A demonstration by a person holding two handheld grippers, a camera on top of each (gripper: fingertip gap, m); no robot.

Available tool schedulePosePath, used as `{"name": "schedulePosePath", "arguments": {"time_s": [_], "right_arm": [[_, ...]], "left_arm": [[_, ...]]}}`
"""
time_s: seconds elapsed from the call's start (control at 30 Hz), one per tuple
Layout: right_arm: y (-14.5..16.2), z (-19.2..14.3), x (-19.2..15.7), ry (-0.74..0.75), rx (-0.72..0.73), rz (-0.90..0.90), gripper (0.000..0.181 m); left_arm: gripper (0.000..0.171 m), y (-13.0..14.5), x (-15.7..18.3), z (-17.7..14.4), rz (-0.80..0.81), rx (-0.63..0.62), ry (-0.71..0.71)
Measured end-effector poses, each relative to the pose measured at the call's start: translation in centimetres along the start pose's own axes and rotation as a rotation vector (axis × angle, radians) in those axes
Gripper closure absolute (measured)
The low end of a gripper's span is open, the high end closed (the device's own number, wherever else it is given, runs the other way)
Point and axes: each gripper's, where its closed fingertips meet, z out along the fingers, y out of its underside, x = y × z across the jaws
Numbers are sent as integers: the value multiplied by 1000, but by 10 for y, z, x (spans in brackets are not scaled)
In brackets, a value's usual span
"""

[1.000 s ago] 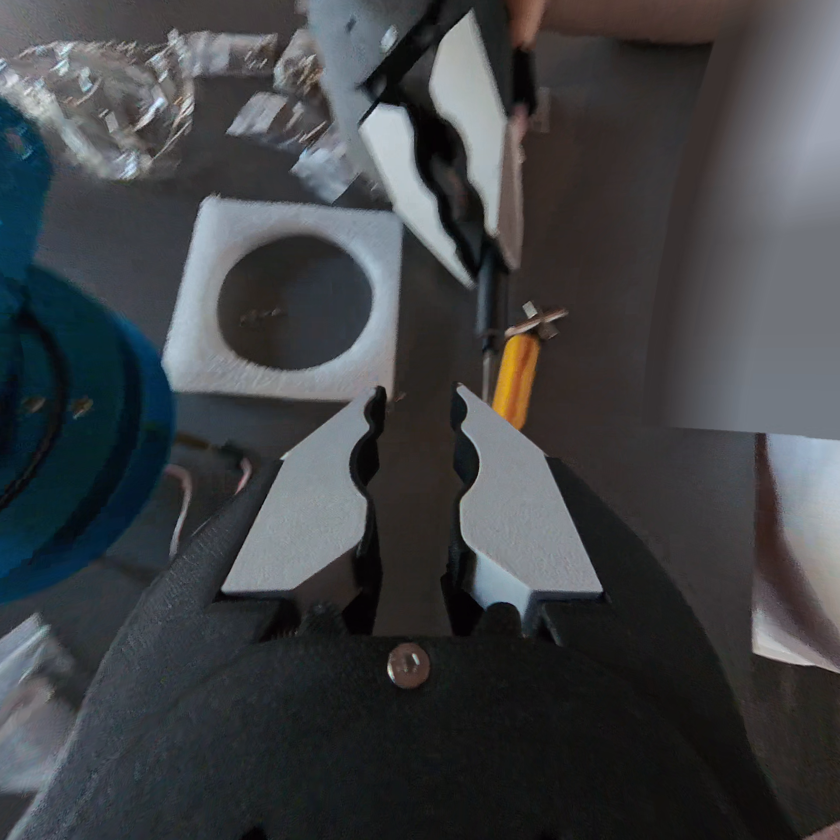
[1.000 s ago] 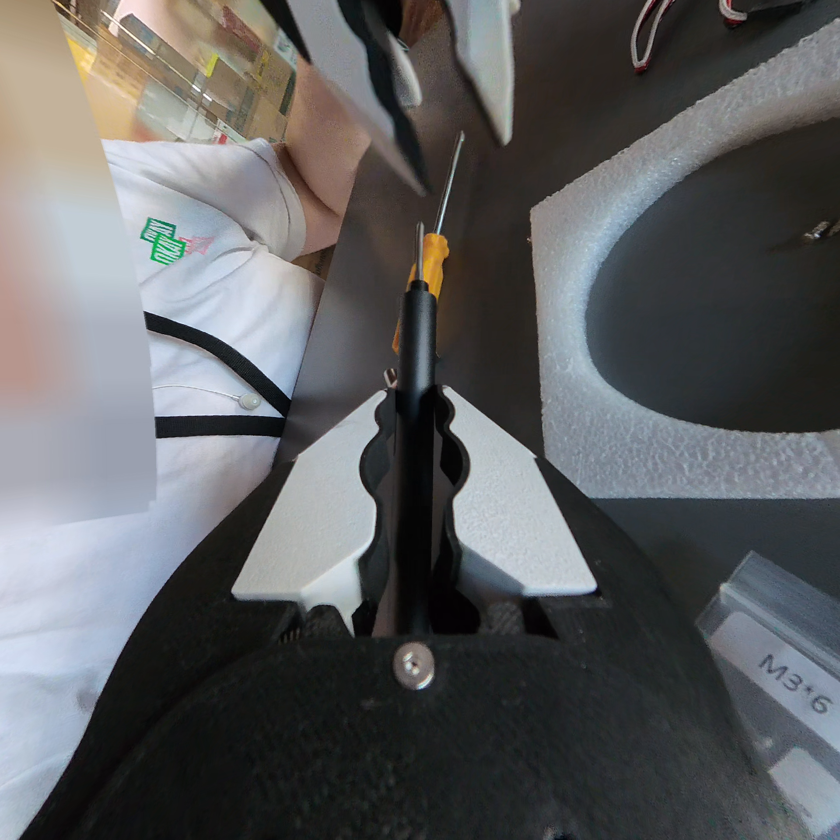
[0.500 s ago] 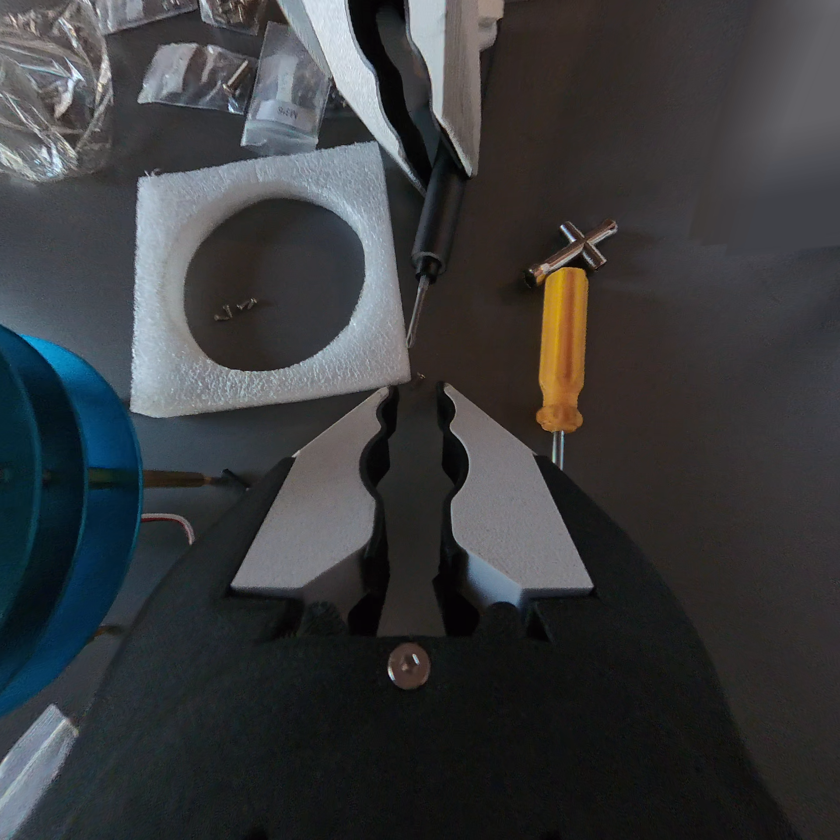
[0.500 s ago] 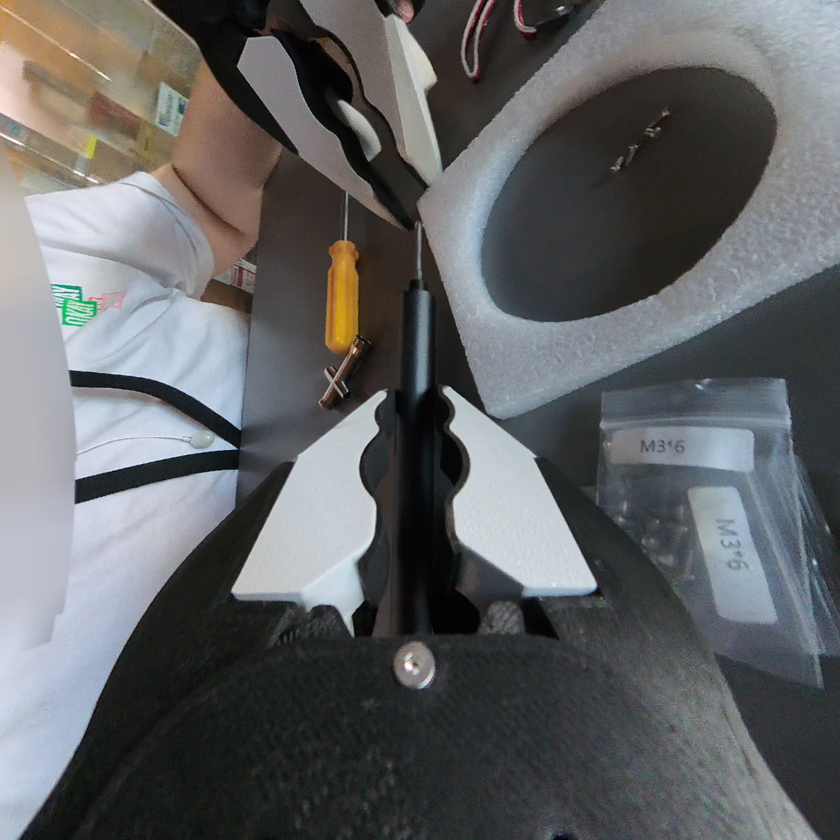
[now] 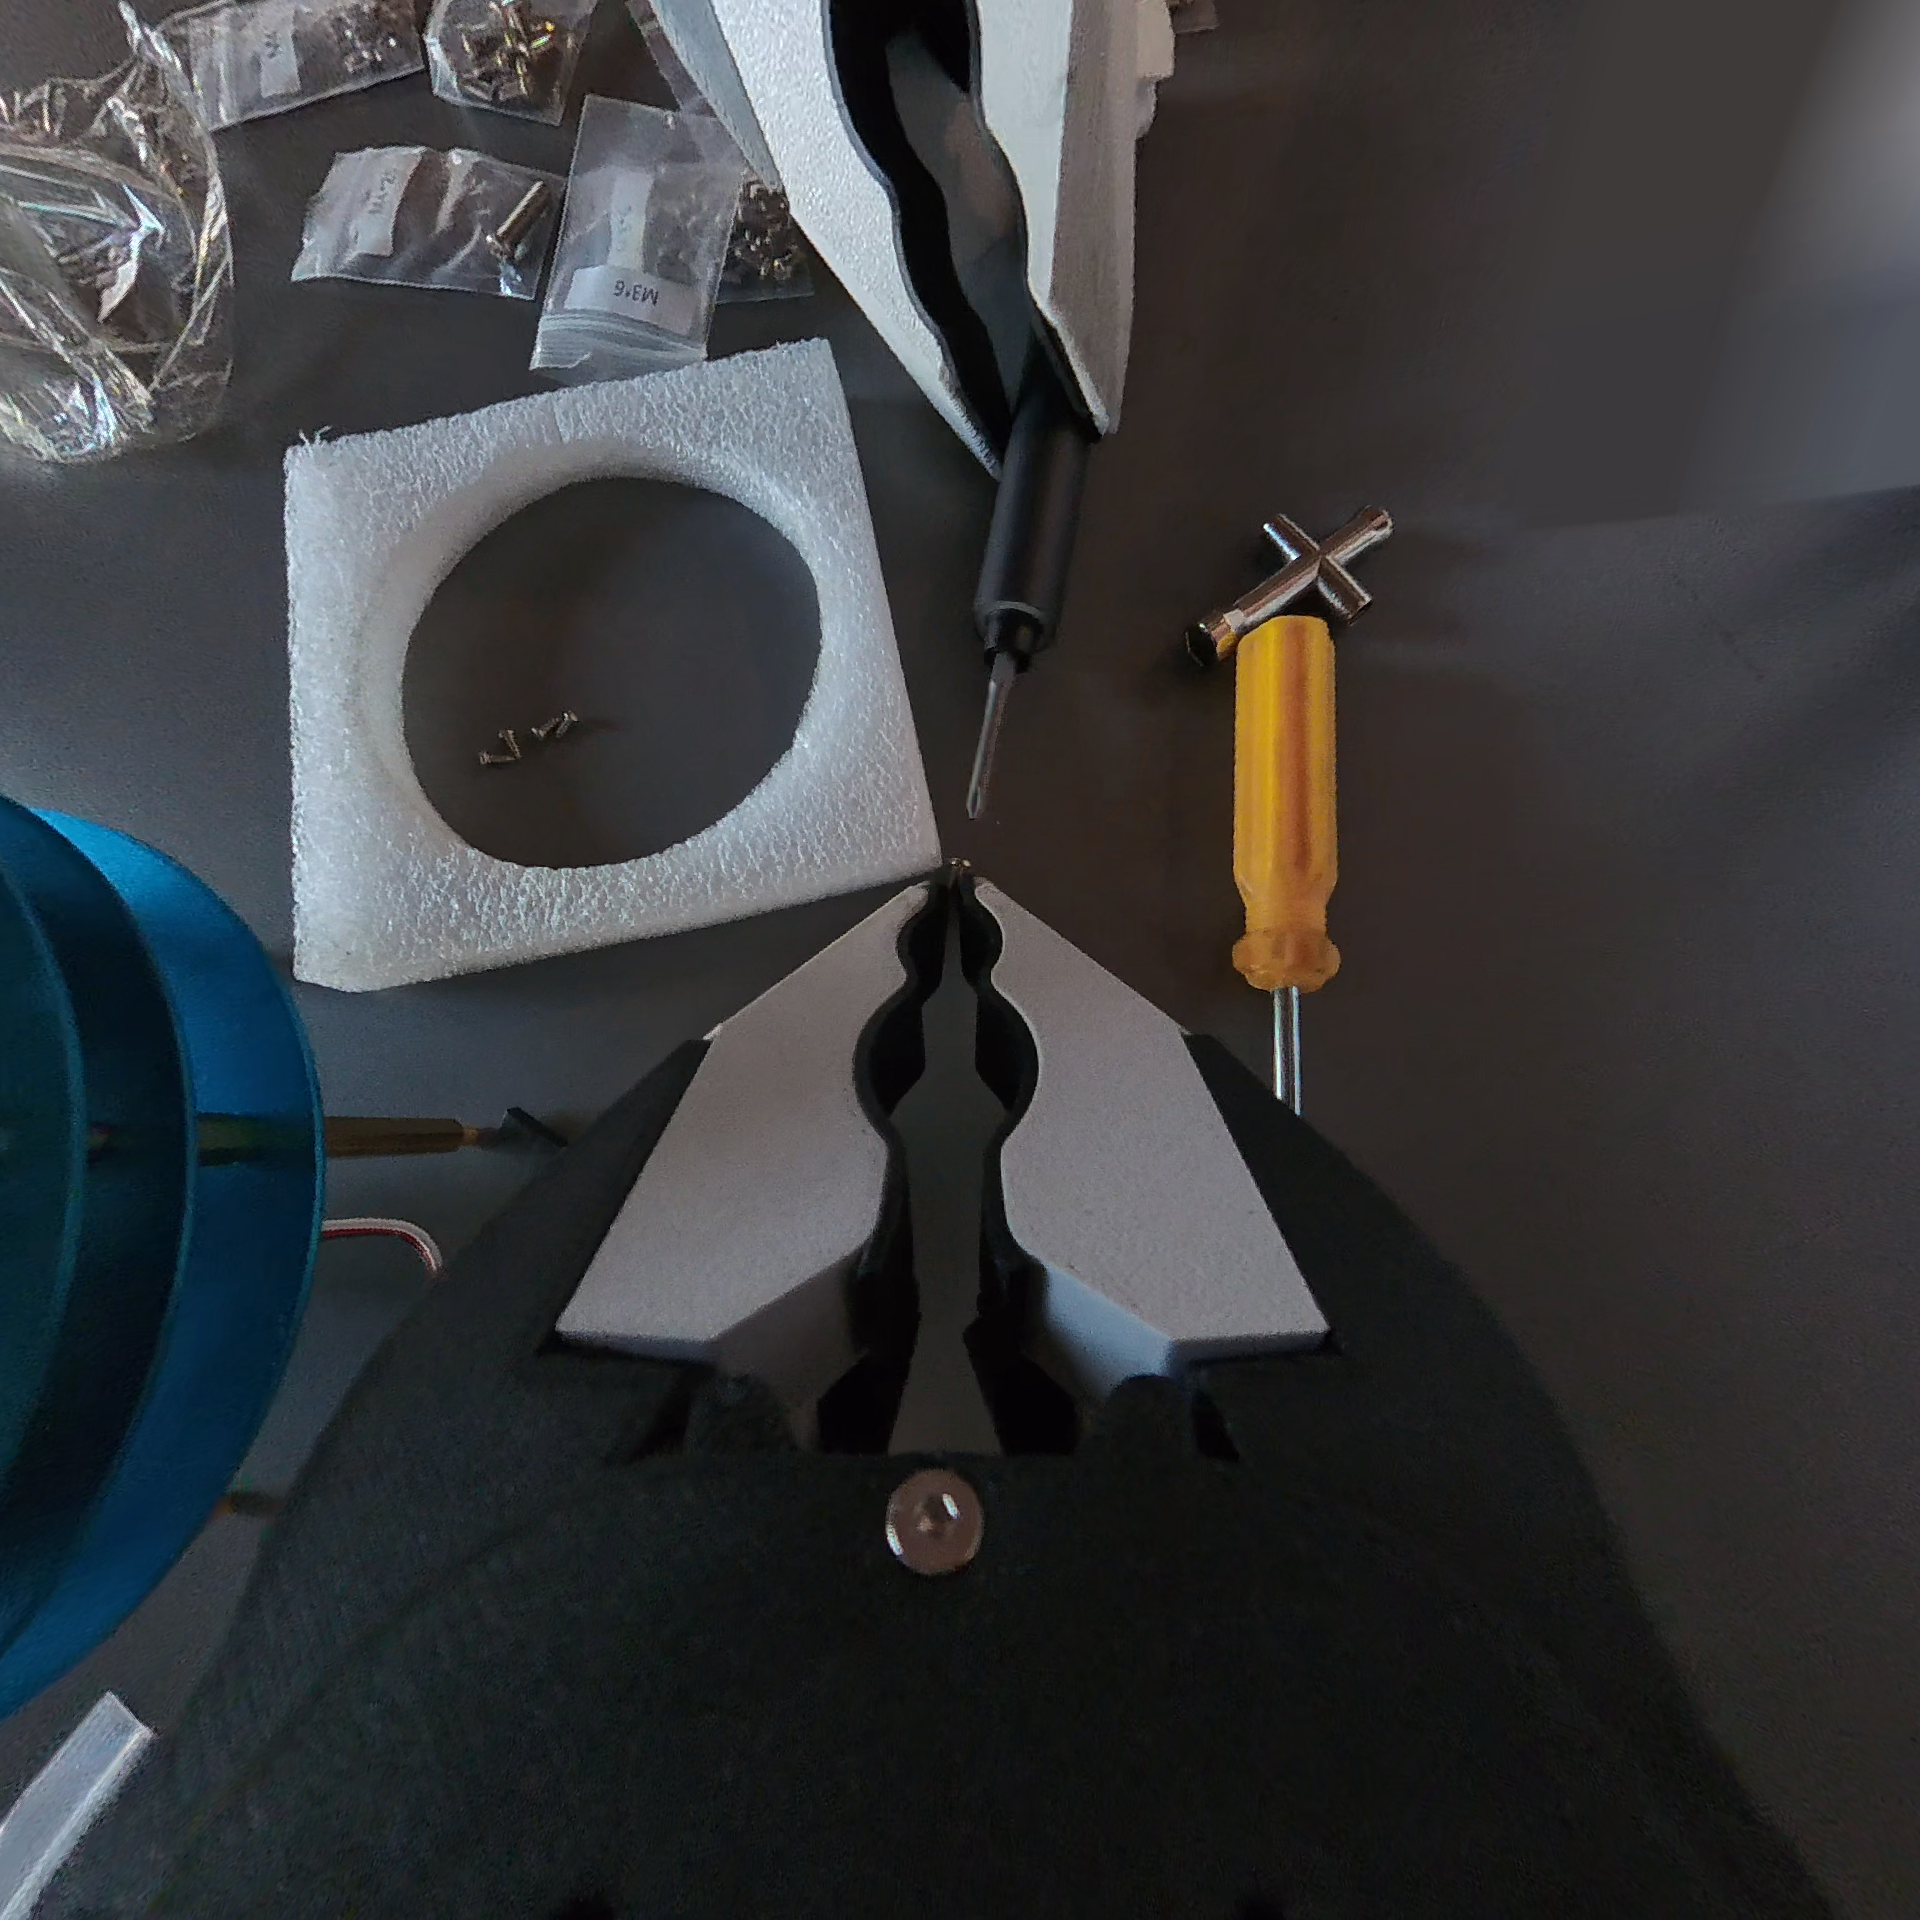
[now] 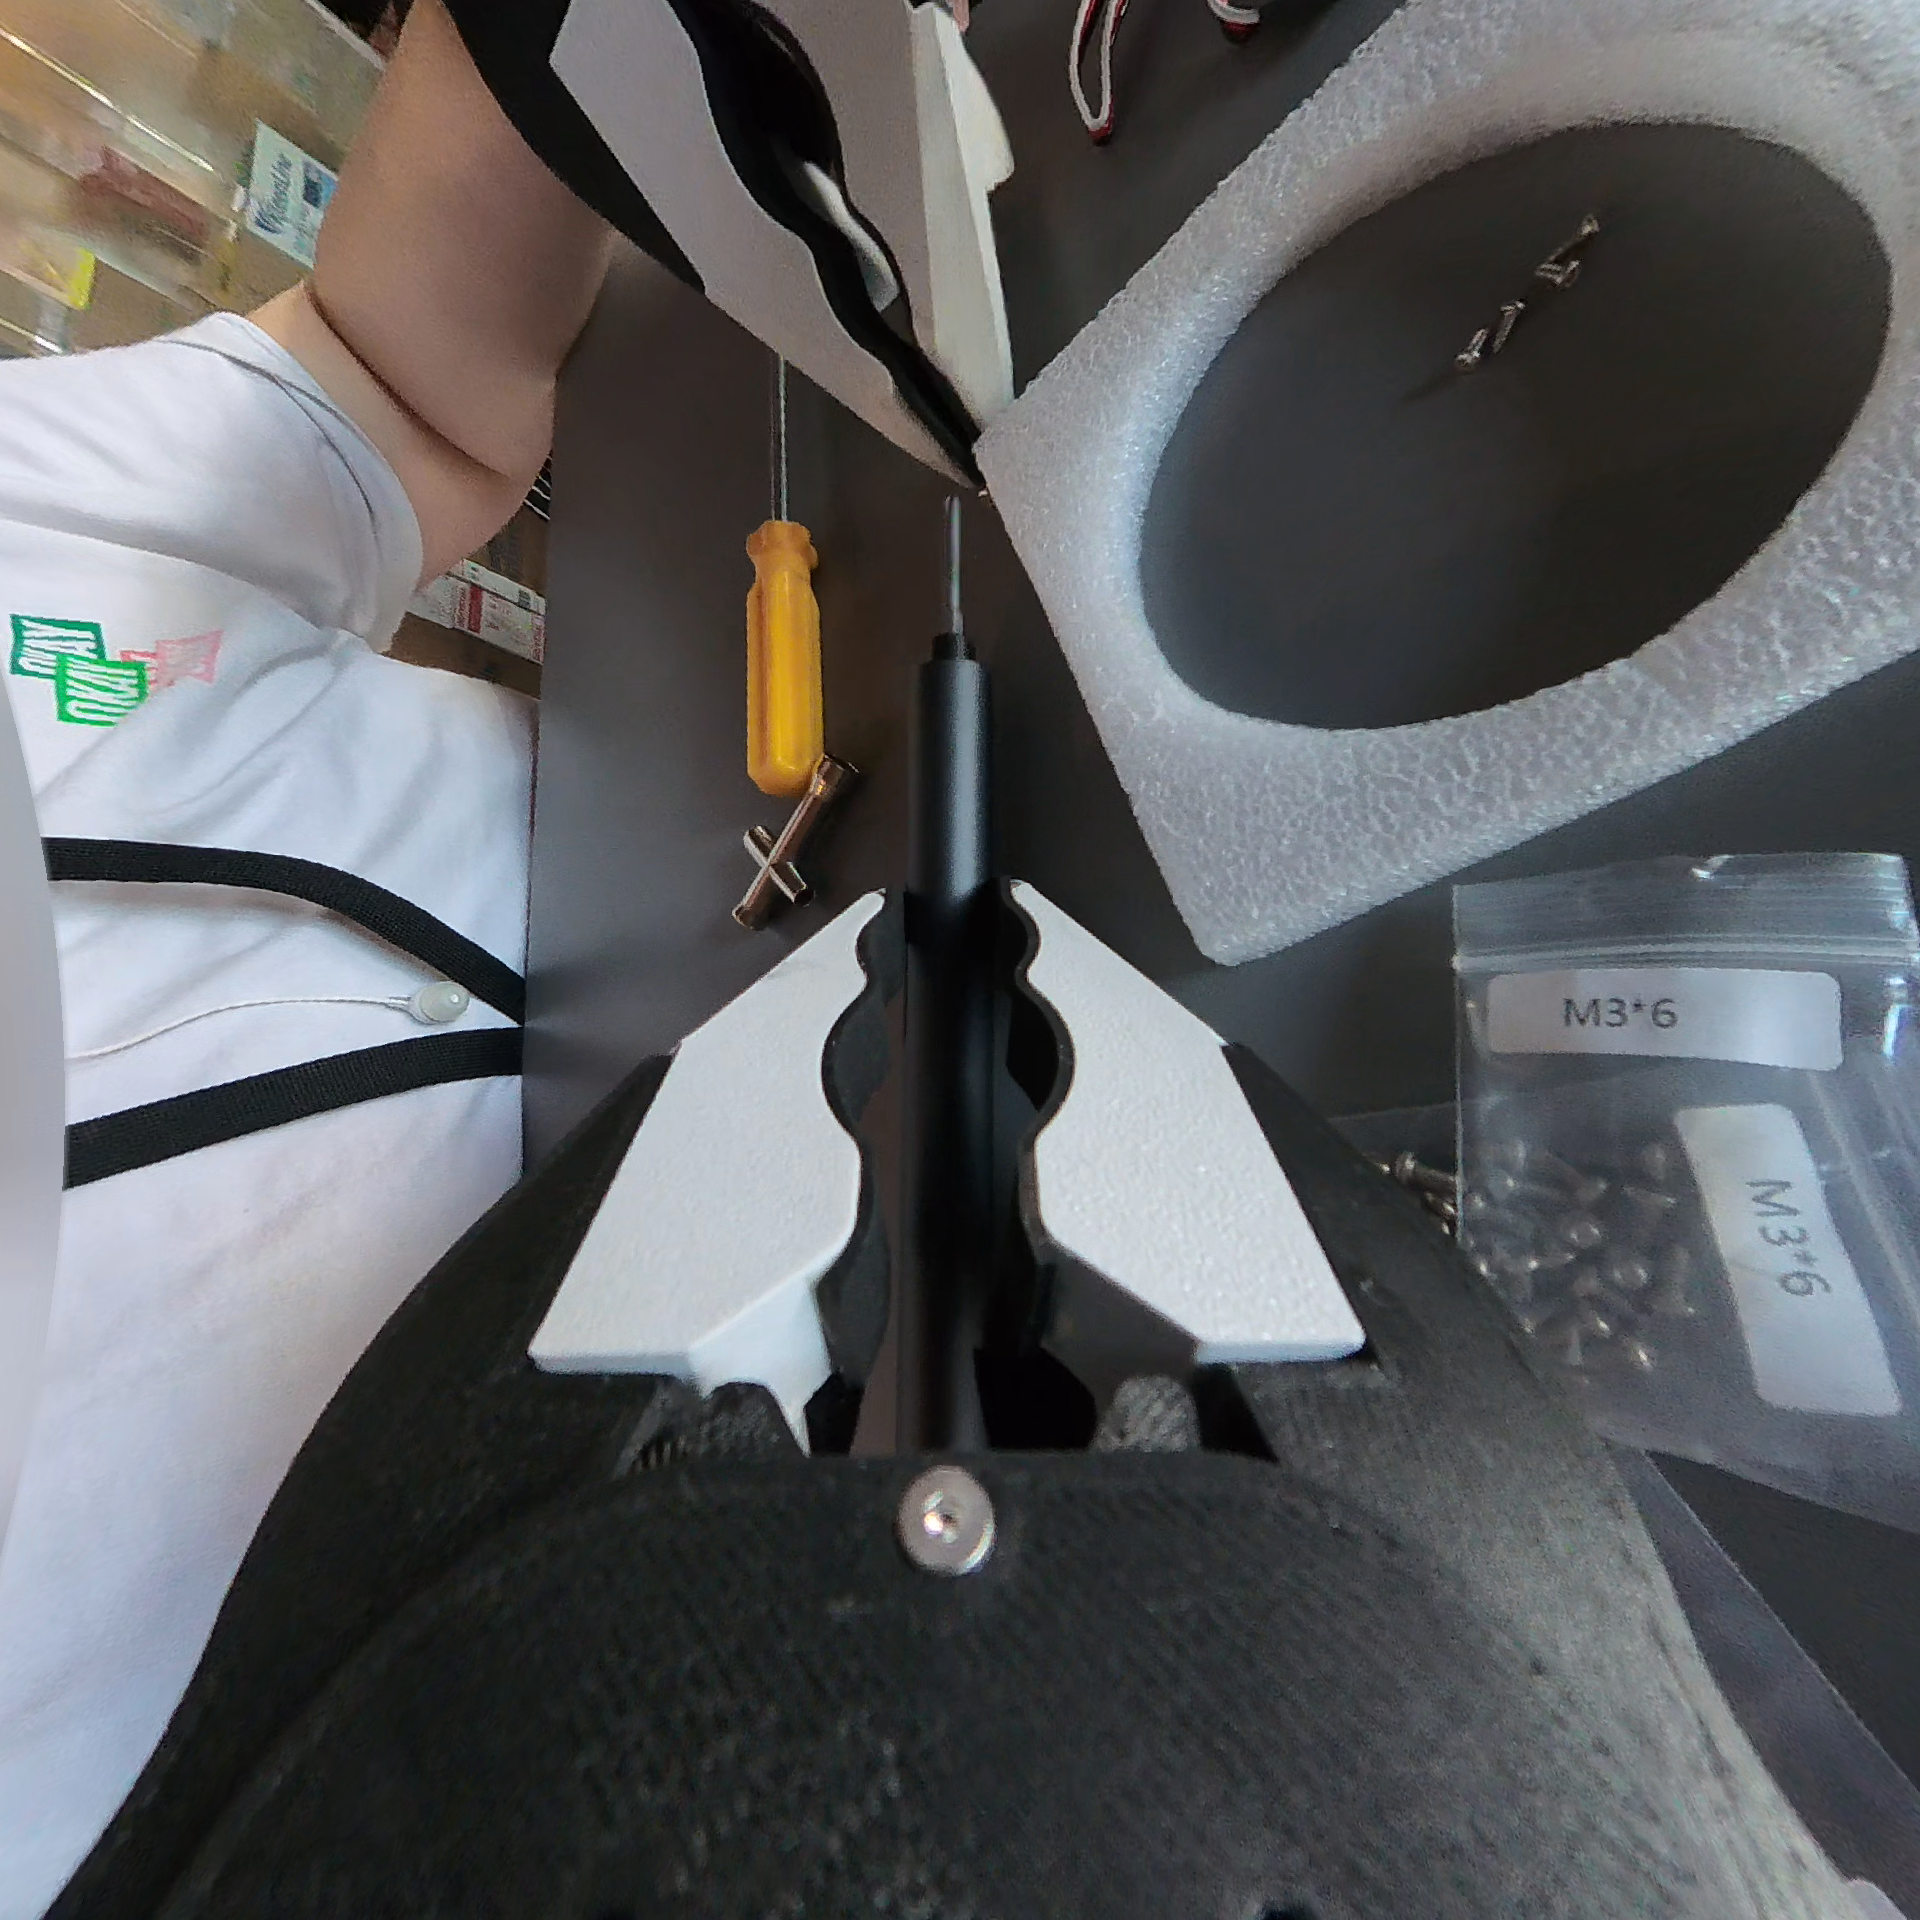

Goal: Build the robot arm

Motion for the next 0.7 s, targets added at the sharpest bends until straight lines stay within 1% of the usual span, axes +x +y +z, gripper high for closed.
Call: {"name": "schedulePosePath", "arguments": {"time_s": [0.2,0.37,0.43,0.47,0.53,0.63,0.7], "right_arm": [[0,-1,0,-21,4,19,166],[0,0,0,6,-18,-7,166],[1,0,0,19,-30,-20,165],[1,0,0,23,-34,-25,165],[1,-1,0,20,-36,-22,165],[0,-1,0,4,-31,-10,165],[0,-1,0,-4,-30,-4,165]], "left_arm": [[171,-1,5,-1,28,-4,-2],[171,-5,9,-9,-27,27,23],[171,-3,9,-10,-43,18,31],[171,-3,12,-9,-41,16,47],[161,-3,11,-4,-25,8,39],[161,-2,7,1,19,-6,23],[164,-4,9,3,42,3,37]]}}
